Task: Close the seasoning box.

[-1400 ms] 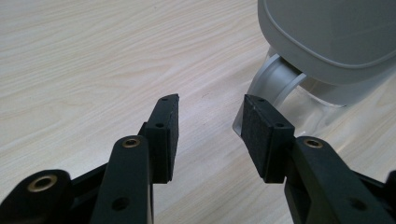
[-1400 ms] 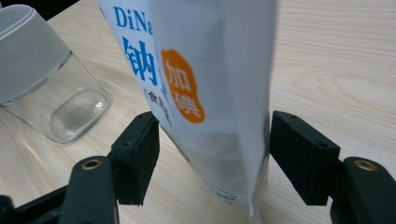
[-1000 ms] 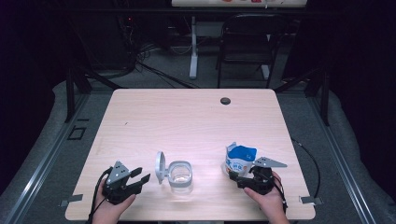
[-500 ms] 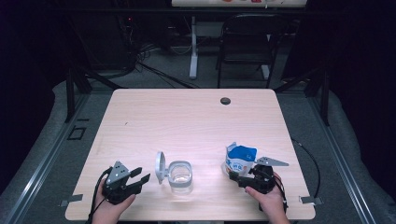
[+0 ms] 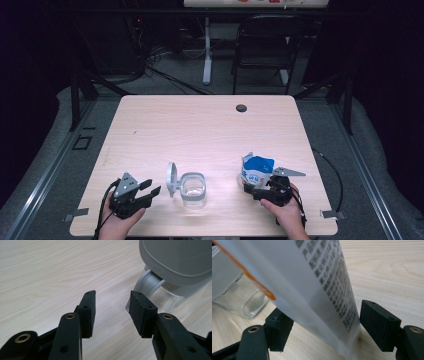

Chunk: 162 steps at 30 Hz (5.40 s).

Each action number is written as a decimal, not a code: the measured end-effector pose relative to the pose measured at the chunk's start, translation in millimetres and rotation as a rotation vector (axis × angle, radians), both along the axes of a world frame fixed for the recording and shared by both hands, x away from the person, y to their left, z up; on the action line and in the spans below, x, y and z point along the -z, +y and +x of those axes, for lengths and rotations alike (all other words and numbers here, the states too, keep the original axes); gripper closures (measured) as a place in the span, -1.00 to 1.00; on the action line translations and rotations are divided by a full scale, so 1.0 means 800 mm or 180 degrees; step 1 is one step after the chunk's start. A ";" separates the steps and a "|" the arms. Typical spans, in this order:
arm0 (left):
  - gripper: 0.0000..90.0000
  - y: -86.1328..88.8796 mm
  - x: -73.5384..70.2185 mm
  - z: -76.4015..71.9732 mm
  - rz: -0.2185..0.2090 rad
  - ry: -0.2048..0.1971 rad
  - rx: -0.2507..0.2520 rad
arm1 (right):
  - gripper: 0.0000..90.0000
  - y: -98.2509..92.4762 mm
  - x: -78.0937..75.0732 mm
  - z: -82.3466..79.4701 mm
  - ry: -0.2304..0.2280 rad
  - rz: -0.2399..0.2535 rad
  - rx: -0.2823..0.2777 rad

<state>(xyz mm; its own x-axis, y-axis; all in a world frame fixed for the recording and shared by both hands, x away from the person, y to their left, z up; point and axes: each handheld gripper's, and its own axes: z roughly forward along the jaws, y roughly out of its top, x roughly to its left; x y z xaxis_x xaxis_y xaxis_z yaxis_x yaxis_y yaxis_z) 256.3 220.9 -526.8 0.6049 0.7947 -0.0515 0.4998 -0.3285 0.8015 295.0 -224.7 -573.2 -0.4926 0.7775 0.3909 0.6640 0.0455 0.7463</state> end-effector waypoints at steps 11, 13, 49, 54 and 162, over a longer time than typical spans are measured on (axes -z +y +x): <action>0.27 0.000 0.000 0.000 -0.0005 0.0007 -0.0004 | -0.37 0.004 0.004 0.002 0.0022 -0.0082 -0.0018; 0.27 0.000 0.000 0.000 -0.0006 0.0007 -0.0004 | -0.37 0.003 0.004 0.002 0.0041 -0.0172 -0.0016; 0.27 0.001 0.001 0.001 0.0001 0.0012 -0.0009 | -0.19 0.011 0.011 0.003 0.0031 -0.0273 -0.0056; 0.27 0.001 0.001 0.001 0.0004 0.0012 -0.0008 | -0.14 0.011 0.010 0.003 0.0025 -0.0281 -0.0073; 0.27 0.005 0.000 0.001 -0.0003 -0.0001 -0.0027 | 0.01 0.069 -0.057 -0.026 -0.1116 -0.1512 -0.0207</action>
